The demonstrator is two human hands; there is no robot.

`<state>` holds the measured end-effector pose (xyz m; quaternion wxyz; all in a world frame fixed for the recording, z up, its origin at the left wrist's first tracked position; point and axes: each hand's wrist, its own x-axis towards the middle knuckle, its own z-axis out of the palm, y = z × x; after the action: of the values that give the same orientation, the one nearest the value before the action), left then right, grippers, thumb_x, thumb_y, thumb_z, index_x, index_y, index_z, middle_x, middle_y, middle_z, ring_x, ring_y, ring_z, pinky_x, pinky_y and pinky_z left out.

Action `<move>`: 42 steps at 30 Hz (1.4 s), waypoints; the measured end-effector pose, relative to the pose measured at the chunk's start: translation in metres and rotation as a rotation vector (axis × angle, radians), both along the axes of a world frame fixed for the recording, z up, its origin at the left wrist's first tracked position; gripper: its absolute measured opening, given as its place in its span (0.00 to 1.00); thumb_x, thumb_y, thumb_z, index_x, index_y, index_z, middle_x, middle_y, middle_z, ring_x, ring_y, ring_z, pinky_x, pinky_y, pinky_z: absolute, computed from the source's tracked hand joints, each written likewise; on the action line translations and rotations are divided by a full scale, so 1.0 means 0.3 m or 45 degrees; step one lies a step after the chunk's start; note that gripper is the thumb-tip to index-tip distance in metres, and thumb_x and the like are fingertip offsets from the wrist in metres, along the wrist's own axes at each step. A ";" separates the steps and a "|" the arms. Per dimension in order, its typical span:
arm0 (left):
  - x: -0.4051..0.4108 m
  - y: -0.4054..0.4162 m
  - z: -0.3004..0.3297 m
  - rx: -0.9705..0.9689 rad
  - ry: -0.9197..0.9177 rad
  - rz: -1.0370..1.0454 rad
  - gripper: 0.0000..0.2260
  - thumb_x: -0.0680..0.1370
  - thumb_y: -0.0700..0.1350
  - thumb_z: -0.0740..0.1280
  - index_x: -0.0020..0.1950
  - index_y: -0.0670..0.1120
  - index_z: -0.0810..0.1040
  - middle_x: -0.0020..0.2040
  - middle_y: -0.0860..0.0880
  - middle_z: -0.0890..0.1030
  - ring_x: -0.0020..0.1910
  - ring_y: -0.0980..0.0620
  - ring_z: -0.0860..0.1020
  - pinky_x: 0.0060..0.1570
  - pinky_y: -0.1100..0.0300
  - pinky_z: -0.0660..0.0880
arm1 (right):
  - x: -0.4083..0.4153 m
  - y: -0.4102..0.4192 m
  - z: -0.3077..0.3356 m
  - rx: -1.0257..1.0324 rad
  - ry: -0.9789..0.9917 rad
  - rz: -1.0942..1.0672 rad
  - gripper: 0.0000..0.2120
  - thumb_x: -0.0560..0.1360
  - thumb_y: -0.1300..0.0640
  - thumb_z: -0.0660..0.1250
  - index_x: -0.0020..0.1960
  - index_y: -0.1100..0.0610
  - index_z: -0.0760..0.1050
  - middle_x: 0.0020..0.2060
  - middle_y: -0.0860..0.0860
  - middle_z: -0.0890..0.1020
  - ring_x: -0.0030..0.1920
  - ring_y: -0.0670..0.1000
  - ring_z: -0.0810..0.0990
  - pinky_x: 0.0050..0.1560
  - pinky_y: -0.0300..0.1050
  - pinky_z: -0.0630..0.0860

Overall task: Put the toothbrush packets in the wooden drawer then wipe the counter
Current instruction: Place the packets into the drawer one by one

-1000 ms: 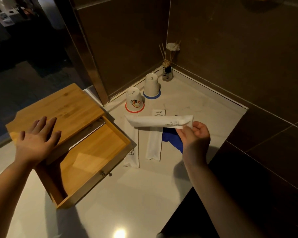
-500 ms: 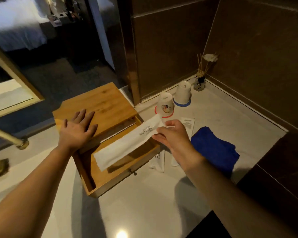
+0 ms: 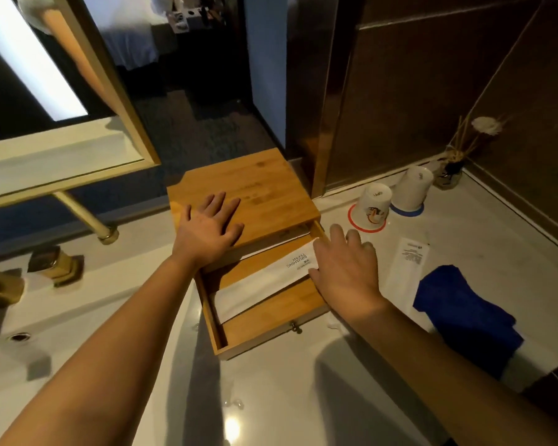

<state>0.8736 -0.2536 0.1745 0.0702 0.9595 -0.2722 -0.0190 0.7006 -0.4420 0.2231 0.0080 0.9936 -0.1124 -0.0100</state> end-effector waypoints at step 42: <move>0.024 0.016 -0.024 -0.012 -0.034 -0.046 0.30 0.75 0.67 0.43 0.75 0.59 0.51 0.78 0.51 0.53 0.77 0.48 0.51 0.72 0.40 0.47 | -0.216 -0.288 -0.077 0.147 -0.311 -0.049 0.17 0.75 0.53 0.58 0.62 0.55 0.75 0.62 0.57 0.78 0.62 0.56 0.76 0.63 0.57 0.69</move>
<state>0.8808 -0.2488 0.1673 0.0706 0.9543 -0.2905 -0.0063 0.6360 -0.5284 0.2000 -0.0631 0.9839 -0.1308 0.1043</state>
